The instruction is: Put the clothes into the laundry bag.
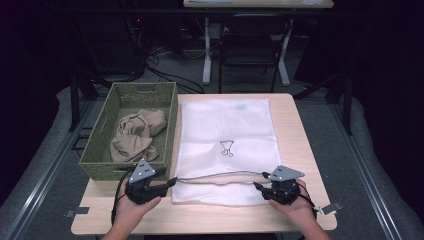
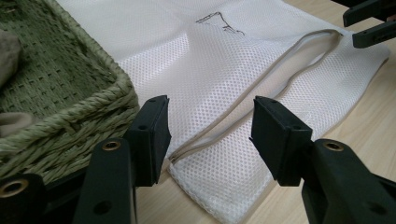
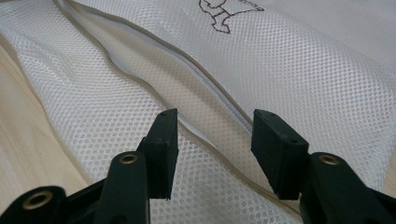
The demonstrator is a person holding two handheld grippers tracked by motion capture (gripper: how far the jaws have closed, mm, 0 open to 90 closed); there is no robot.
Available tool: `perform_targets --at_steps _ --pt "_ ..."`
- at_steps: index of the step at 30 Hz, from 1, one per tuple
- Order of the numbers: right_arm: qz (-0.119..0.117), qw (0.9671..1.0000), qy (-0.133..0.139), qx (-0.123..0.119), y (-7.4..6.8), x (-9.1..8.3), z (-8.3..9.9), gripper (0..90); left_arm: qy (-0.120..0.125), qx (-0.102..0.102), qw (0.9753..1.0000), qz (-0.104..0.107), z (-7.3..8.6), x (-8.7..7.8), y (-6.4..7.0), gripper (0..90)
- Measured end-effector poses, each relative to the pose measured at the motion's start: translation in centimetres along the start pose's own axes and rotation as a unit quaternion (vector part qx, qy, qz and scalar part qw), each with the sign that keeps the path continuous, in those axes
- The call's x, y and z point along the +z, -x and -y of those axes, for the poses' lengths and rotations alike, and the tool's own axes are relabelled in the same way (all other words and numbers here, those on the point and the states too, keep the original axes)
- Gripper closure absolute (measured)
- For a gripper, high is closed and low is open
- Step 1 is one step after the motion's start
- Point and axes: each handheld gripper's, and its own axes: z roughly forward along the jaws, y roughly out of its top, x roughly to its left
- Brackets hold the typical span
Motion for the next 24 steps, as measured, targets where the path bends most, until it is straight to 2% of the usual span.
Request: perform_targets --at_steps 24 --pt "-0.001 1.0000 0.001 -0.003 0.0 0.0 0.1 51.3 0.023 -0.020 0.9993 -0.020 -0.5 -2.0 -1.4 44.3"
